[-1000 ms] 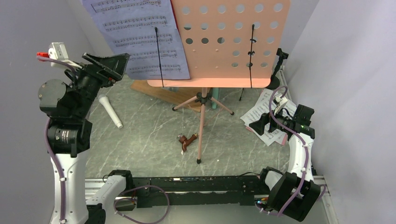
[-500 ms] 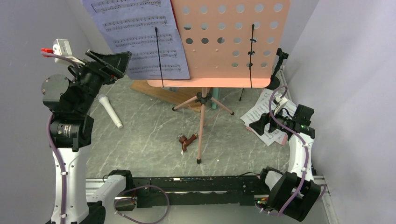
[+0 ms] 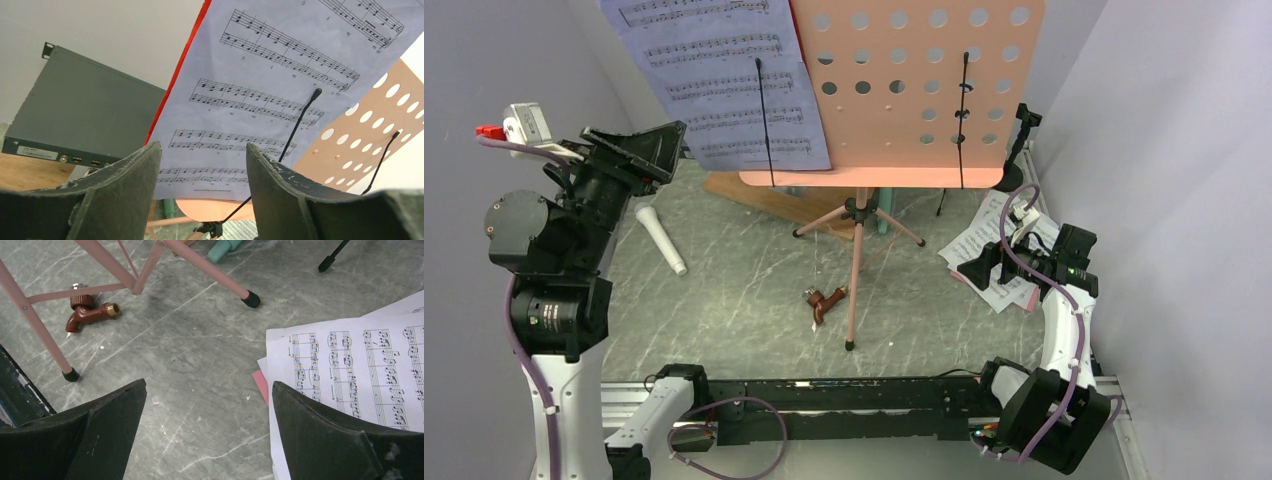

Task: Pack up the instrument practice props
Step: Pick up the sheet music from the music stand.

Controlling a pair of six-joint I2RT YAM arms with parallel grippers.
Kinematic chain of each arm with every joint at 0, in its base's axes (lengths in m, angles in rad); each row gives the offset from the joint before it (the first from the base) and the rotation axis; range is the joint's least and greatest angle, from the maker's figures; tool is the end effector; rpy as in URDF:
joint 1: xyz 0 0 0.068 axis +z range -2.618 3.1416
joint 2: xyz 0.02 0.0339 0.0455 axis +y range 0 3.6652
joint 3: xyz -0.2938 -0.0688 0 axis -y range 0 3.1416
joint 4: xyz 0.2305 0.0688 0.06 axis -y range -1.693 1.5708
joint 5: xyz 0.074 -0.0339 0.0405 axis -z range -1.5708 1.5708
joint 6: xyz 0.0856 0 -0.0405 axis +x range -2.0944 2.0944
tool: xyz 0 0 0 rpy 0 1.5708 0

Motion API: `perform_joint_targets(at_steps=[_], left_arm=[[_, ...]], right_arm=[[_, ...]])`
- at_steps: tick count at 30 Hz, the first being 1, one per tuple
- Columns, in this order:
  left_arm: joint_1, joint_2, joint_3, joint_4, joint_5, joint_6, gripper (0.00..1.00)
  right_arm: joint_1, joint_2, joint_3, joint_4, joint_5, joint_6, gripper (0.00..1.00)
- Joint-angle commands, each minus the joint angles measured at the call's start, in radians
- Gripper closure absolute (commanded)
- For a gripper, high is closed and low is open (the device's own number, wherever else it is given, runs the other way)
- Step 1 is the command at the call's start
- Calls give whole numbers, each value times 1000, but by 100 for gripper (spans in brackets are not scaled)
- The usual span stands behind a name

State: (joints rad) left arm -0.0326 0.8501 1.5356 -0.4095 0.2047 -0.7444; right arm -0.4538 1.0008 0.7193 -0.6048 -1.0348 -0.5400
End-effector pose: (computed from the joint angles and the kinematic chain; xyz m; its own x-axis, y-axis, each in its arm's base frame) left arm 0.1178 -0.0213 0.5696 0.0463 -0.6652 -0.7452 0.3518 0.7090 -0.6111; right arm 0.1886 -0.0101 0.2633 -0.4611 -0.0672 -0.8848 -0.5850 0.7727 0.2462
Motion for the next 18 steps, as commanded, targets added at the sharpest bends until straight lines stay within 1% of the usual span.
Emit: perform_joint_targets(at_steps=[1, 18], left_arm=[[-3, 22, 4, 14, 87, -17, 34], [-3, 66, -12, 29, 104, -8, 35]], right_arm=[[3, -1, 39, -3, -28, -25, 0], [3, -2, 40, -5, -28, -26, 0]])
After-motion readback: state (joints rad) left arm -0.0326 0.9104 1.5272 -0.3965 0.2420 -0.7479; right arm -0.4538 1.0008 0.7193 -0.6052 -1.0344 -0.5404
